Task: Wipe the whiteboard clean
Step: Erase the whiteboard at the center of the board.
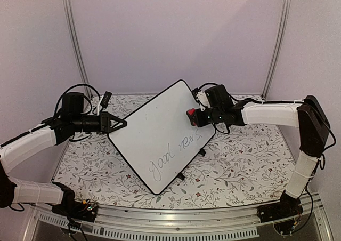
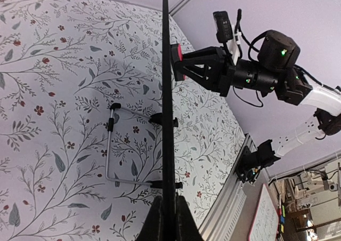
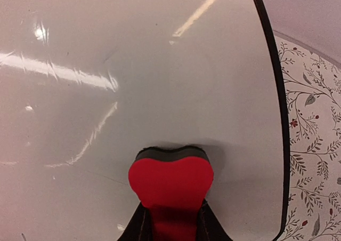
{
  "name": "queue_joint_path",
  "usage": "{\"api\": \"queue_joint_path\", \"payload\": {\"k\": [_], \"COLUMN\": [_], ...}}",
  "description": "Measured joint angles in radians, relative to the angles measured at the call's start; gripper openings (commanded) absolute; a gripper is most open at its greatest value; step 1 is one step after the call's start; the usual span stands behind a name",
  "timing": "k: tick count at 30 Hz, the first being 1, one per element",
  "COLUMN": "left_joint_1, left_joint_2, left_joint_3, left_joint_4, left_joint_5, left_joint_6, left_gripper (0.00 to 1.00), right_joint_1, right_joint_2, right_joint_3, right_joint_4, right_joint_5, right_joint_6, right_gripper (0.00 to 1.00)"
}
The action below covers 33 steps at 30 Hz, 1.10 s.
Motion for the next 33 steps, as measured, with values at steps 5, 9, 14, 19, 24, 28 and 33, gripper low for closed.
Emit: {"api": "queue_joint_path", "payload": {"k": [5,9,14,19,24,28,33], "left_joint_1": [0.000,0.000,0.000,0.000,0.000,0.000,0.000], "left_joint_2": [0.000,0.000,0.000,0.000,0.000,0.000,0.000], "left_joint_3": [0.000,0.000,0.000,0.000,0.000,0.000,0.000], "left_joint_4": [-0.004,-0.006,-0.006,-0.006,-0.005,-0.004,-0.003], "left_joint_5": [-0.010,-0.013,-0.013,-0.012,-0.012,-0.010,-0.008], "left_joint_6": [-0.006,-0.008,-0.008,-0.008,-0.008,-0.007,-0.007], "left_gripper": [0.00,0.00,0.00,0.00,0.00,0.00,0.00], "right_joint_1": [-0.001,-0.003,-0.006,-0.006,-0.006,-0.006,-0.006], "right_joint_2": [0.000,-0.014,-0.033,-0.047,-0.058,-0.070,-0.085], "right_joint_3": [-0.055,-0.106,-0.162,-0.197,-0.226,-0.256,-0.291], "right_joint_4": [0.037,0.076,0.100,0.109,0.113,0.112,0.111], "right_joint_5": [-0.011,-0.030,-0.042,-0.048,-0.052,-0.053,-0.053], "right_joint_6": [0.005,0.011,0.016,0.023,0.029,0.031,0.031], "right_gripper": [0.00,0.00,0.00,0.00,0.00,0.00,0.00]}}
